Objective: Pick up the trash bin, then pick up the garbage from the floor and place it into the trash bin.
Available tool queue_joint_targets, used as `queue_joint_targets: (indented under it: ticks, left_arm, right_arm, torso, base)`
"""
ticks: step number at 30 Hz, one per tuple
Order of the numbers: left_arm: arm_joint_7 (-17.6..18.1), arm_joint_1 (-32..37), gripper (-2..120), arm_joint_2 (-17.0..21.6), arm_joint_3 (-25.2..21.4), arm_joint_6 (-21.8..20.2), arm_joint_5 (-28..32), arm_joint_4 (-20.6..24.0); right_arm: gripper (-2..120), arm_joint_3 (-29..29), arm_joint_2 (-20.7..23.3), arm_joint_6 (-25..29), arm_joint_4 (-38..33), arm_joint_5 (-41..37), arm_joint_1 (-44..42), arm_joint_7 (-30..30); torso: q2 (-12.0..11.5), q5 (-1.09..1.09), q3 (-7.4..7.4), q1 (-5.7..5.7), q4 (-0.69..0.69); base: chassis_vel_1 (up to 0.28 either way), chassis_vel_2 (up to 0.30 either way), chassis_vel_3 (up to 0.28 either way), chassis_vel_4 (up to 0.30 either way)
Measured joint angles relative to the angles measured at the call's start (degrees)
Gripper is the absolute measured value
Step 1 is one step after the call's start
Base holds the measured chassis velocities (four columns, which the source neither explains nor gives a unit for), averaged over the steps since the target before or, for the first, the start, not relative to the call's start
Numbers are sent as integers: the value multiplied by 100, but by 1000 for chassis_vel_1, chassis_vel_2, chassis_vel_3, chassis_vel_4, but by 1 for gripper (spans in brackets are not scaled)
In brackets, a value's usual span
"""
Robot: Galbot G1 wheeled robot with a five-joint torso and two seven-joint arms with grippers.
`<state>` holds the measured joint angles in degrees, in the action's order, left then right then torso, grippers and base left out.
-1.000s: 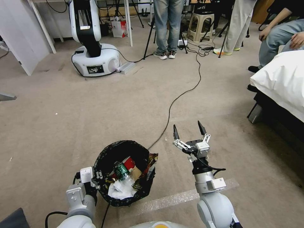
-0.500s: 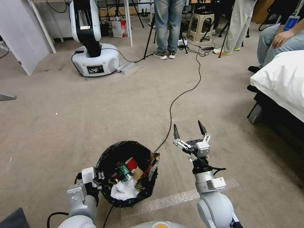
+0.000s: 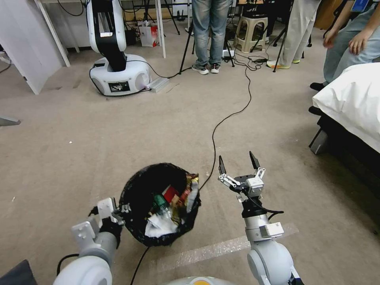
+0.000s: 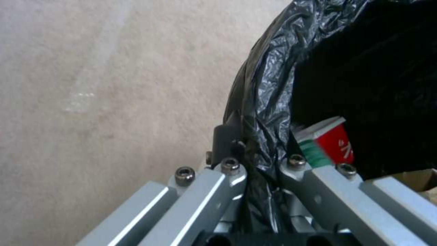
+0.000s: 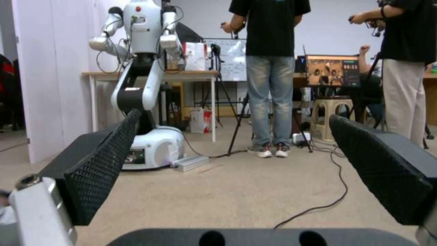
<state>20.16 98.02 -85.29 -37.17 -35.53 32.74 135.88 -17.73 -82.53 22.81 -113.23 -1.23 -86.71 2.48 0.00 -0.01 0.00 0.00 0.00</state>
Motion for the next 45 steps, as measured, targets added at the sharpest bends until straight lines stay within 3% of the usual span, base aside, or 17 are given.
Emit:
queue_joint_targets:
  ticks: [8,13,27,45]
  left_arm:
    - [142,-385,1,8,-591,-24,430,-246]
    - [269,-668,1,79,-957,-50,765,-705]
    - [398,-987,1,81,-1081,-3,890,-1814]
    - [375,-1052,0,-4,-1087,23,821,-2312]
  right_arm:
    - [100,33,52,-3,35,-1,28,0]
    - [100,40,65,-4,54,-1,31,0]
    - [100,99,33,-35,76,57,11,-5]
    - [100,136,-2,-44,101,73,2,-12]
  torso:
    - [0,0,0,0,1]
    - [0,0,0,0,0]
    - [0,0,0,0,0]
    - [2,10,-2,-1,1]
  base:
    - [0,0,0,0]
    - [0,0,0,0]
    - [0,0,0,0]
    - [0,0,0,0]
